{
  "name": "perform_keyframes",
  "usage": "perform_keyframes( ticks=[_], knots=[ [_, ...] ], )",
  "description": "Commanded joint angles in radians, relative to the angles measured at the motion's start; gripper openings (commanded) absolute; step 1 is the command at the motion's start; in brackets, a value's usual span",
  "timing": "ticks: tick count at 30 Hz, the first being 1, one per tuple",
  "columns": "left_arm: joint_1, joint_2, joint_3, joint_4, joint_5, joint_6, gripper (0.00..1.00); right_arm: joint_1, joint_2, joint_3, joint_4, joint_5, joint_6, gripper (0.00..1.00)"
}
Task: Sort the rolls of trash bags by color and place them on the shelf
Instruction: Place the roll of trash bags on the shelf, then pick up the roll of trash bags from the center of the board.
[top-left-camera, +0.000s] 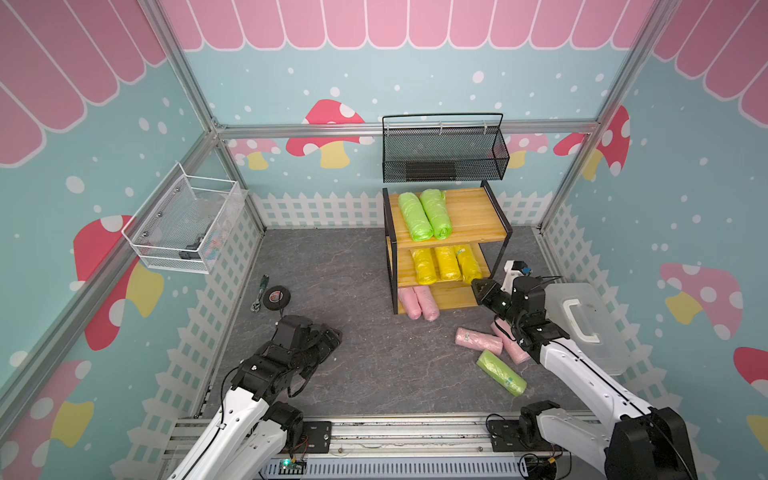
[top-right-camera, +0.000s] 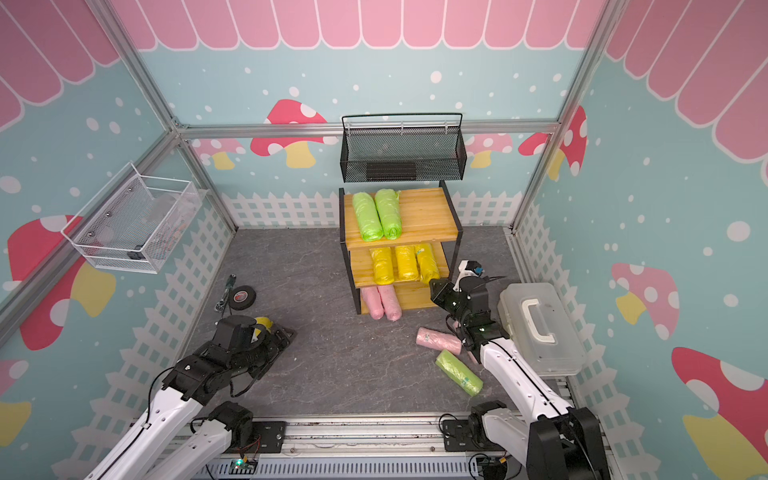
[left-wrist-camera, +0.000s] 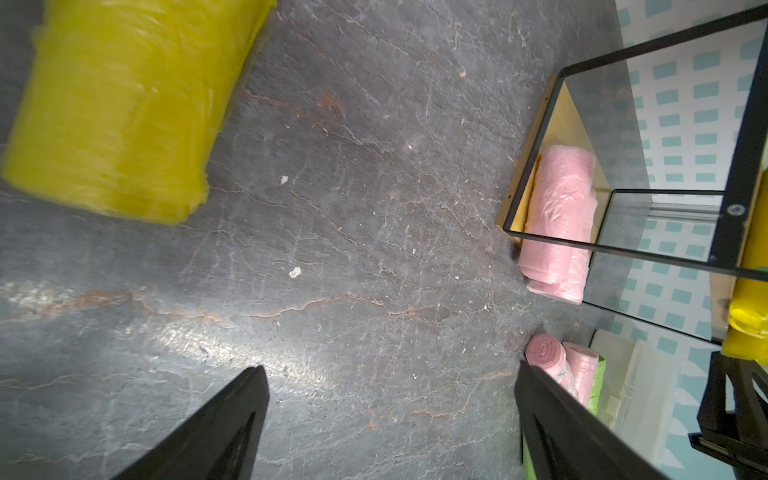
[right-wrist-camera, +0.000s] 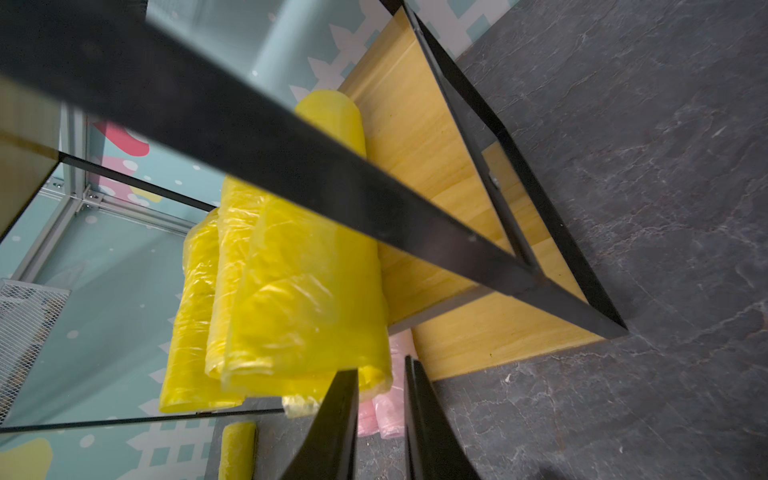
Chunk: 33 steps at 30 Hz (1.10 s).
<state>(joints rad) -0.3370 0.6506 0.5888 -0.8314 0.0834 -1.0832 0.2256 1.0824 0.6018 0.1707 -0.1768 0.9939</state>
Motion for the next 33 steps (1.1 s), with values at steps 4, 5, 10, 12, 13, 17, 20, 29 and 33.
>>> perform_keyframes(
  ticks=[4, 5, 10, 12, 13, 17, 20, 29, 33],
  knots=[
    [0.078, -0.027, 0.008, -0.053, 0.003, 0.054, 0.96, -0.022, 0.048, 0.044, 0.073, -0.015, 0.044, 0.22],
    [0.092, -0.032, 0.006, -0.056, -0.001, 0.061, 0.96, -0.024, 0.056, 0.051, 0.073, -0.016, 0.045, 0.22],
    [0.169, -0.018, 0.020, -0.081, 0.011, 0.122, 0.96, -0.037, 0.086, 0.070, 0.090, -0.039, 0.052, 0.25],
    [0.197, 0.005, 0.028, -0.089, 0.022, 0.151, 0.96, -0.039, 0.088, 0.073, 0.090, -0.048, 0.051, 0.29],
    [0.210, 0.021, 0.029, -0.088, 0.030, 0.155, 0.96, -0.040, 0.086, 0.072, 0.089, -0.055, 0.050, 0.32],
    [0.255, 0.072, 0.038, -0.087, 0.039, 0.169, 0.96, -0.044, 0.054, 0.052, 0.075, -0.091, 0.042, 0.46],
    [0.298, 0.095, 0.037, -0.079, 0.031, 0.172, 0.97, -0.045, 0.005, 0.032, 0.029, -0.118, 0.012, 0.54],
    [0.359, 0.273, 0.178, -0.043, -0.130, 0.389, 0.97, -0.045, -0.185, -0.032, -0.157, -0.225, -0.139, 0.65],
    [0.438, 0.441, 0.304, -0.056, -0.053, 0.586, 0.98, -0.043, -0.265, -0.065, -0.222, -0.229, -0.188, 0.69]
  ],
)
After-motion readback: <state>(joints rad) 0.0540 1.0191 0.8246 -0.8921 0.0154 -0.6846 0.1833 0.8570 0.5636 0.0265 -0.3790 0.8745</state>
